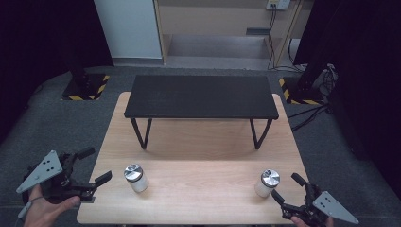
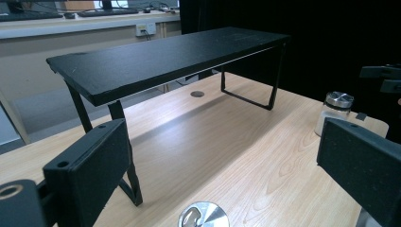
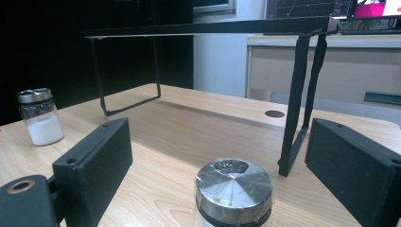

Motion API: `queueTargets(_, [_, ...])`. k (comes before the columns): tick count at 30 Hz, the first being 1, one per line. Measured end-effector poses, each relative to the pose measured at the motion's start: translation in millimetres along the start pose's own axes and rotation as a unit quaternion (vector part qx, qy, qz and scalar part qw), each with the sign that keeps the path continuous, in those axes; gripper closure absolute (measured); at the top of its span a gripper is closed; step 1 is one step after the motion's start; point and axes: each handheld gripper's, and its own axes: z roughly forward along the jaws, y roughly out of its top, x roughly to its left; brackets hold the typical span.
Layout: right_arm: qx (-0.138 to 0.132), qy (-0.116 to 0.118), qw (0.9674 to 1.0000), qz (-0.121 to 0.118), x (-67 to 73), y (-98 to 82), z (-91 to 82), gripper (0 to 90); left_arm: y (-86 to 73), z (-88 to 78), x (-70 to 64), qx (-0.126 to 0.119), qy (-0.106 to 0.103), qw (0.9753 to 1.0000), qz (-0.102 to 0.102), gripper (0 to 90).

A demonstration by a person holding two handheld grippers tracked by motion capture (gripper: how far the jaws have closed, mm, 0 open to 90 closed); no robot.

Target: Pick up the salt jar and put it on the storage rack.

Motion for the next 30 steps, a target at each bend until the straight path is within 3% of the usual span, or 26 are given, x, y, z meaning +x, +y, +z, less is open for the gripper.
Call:
queueTargets(14, [-0.001, 0.000, 1.0000, 0.001, -0.6, -0.5, -0.3, 8.2, 4.4, -7.7, -0.3, 0.004, 0.005, 1.0000, 0.001, 1.6])
queueTargets(30, [0.000, 0.000, 1.0000, 0.001, -0.4, -0.5, -0.2, 8.2, 1.3, -11.4, 8.3, 0.024, 0.002, 0.9997, -0.004, 0.4])
